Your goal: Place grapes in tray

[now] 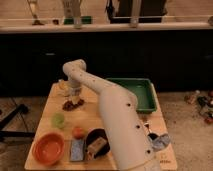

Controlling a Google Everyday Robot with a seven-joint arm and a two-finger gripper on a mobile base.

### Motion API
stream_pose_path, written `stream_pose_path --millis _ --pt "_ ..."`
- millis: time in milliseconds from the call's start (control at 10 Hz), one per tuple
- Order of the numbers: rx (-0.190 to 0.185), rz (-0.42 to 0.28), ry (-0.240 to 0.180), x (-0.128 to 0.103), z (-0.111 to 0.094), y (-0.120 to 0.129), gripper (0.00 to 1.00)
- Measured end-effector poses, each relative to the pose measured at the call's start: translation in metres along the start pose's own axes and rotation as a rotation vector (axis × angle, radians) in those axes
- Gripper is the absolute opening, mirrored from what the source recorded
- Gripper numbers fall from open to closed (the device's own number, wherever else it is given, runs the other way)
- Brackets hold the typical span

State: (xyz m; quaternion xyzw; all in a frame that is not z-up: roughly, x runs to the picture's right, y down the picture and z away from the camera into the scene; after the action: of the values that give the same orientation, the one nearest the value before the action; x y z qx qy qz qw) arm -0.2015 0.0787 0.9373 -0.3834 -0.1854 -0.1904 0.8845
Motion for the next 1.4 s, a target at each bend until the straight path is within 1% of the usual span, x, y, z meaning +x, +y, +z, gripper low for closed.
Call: stream_pose_path --millis 100,200,300,400,500,600,700,800,900,1100,1400 --pt "0.002 0.001 0.001 -0.001 -0.002 -0.001 0.19" --pt "0.006 0.001 0.003 -0.003 -0.008 -0.001 0.29" --pt "0.017 -0.003 0.013 -0.005 -0.010 0.002 0.33" --pt "0.053 -0.004 0.016 -0.008 -0.012 0.004 0.33" --pt "0.102 -0.003 0.023 -0.007 -0.017 0.007 0.26" --pt "0.123 -0.006 0.022 -0.010 -0.018 0.008 0.15" --pt "0.132 -0.005 0.019 -0.011 -0.019 0.009 0.07" --pt "0.137 -0.003 0.017 -0.011 -0.020 0.010 0.02" --pt "0.141 0.003 0.014 -0.008 -0.021 0.011 0.00" --pt "0.141 0.005 0.002 -0.010 -0.022 0.012 0.00" --pt "0.127 0.000 -0.027 -0.005 -0.026 0.011 0.00"
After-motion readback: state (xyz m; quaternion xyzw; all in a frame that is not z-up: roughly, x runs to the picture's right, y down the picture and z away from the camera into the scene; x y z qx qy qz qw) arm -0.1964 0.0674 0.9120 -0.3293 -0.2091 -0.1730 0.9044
